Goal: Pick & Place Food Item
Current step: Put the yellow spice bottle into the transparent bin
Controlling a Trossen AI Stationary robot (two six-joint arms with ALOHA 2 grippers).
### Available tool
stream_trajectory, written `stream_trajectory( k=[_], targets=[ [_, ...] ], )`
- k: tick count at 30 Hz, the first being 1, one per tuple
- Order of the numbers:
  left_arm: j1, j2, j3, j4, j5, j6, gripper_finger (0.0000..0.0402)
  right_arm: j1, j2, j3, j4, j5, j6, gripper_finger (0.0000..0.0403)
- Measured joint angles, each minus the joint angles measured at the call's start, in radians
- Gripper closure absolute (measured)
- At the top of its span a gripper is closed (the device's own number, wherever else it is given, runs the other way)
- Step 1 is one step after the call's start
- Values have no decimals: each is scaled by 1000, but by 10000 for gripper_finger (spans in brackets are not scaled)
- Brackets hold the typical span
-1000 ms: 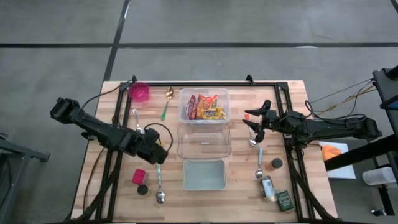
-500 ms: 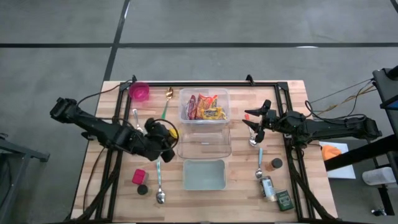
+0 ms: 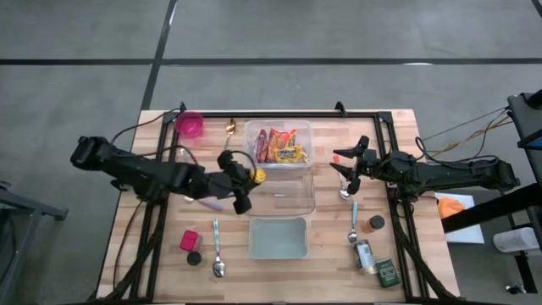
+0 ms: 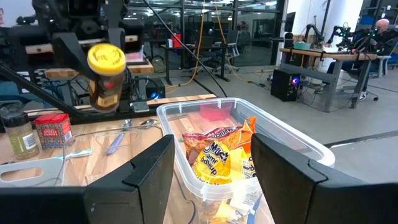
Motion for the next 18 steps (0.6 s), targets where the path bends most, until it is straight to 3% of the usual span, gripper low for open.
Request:
stream_trajectory(
  k=[9, 18],
  targets=[
    [113, 154, 9, 95, 203, 94, 210, 0, 0, 0, 0, 0, 0, 192],
    [171, 297, 42, 32, 289, 87, 223, 0, 0, 0, 0, 0, 0, 192]
  ],
)
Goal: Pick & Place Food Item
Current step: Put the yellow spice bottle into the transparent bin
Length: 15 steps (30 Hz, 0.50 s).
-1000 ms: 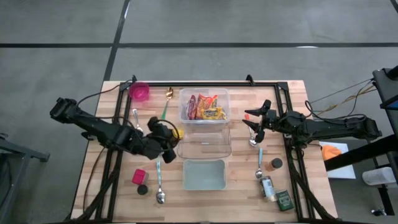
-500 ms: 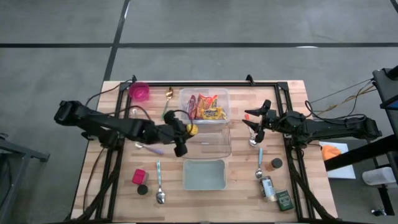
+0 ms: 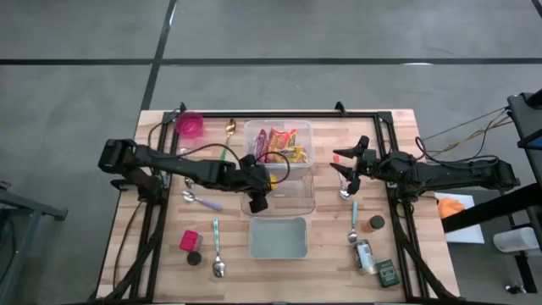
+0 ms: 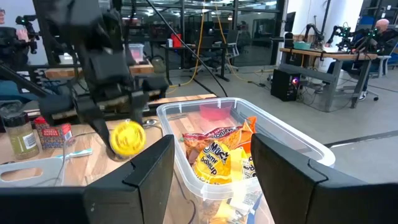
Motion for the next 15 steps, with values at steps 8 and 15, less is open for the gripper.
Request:
stream_trajectory(
  k=[8, 15],
  targets=[
    [7, 77, 8, -54, -18, -10, 191, 0, 0, 0, 0, 0, 0, 192],
    [8, 81, 9, -61, -20, -17, 189, 0, 0, 0, 0, 0, 0, 192]
  ],
)
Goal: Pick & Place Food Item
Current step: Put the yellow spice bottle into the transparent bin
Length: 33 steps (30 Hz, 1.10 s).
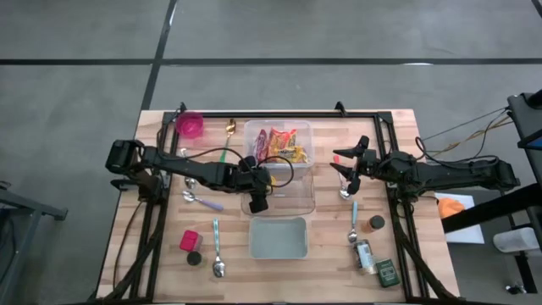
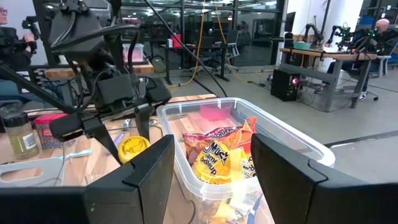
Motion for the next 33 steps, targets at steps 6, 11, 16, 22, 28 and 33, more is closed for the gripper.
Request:
stream_trajectory(
  k=[6, 11, 16, 22, 28, 33],
  targets=[
    [0, 1, 4, -3, 5, -9, 189, 0, 0, 0, 0, 0, 0, 192],
    [0, 2, 3, -3, 7, -9, 188, 0, 0, 0, 0, 0, 0, 192],
    [0, 3, 3, -3, 9, -9, 188, 0, 0, 0, 0, 0, 0, 192],
    [0, 3, 3, -3, 11, -10, 188, 0, 0, 0, 0, 0, 0, 192],
    [0, 3, 2, -2, 12, -12, 160, 0, 0, 0, 0, 0, 0, 192],
    [0, 3, 2, -3, 12, -12, 117, 0, 0, 0, 0, 0, 0, 192]
  ],
)
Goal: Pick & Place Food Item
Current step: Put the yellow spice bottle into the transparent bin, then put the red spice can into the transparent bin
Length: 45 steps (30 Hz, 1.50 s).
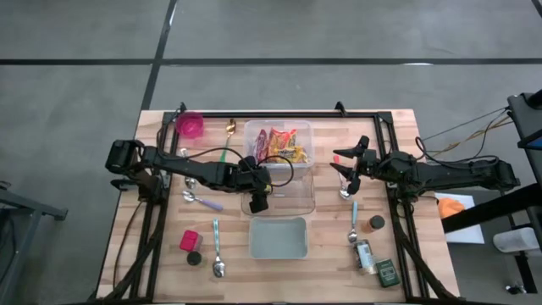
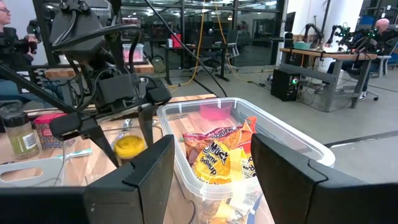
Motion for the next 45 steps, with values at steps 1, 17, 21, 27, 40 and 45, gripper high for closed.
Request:
stream_trajectory(
  k=[1, 17, 21, 27, 40, 45],
  targets=[
    [0, 0, 0, 0, 0, 0, 110, 0, 0, 0, 0, 0, 0, 192],
    [0, -39, -5, -11, 32, -13, 36, 0, 0, 0, 0, 0, 0, 192],
    [-1, -40, -5, -15, 29, -12, 35, 0, 0, 0, 0, 0, 0, 192],
    [-8, -73, -5, 29, 45, 2, 35, 0, 0, 0, 0, 0, 0, 192],
    [-83, -330, -74, 55, 40, 44, 35, 0, 1, 0, -2, 0, 0, 192],
    [-122, -447, -147, 22, 33, -47, 35, 0, 1, 0, -1, 0, 0, 192]
  ],
)
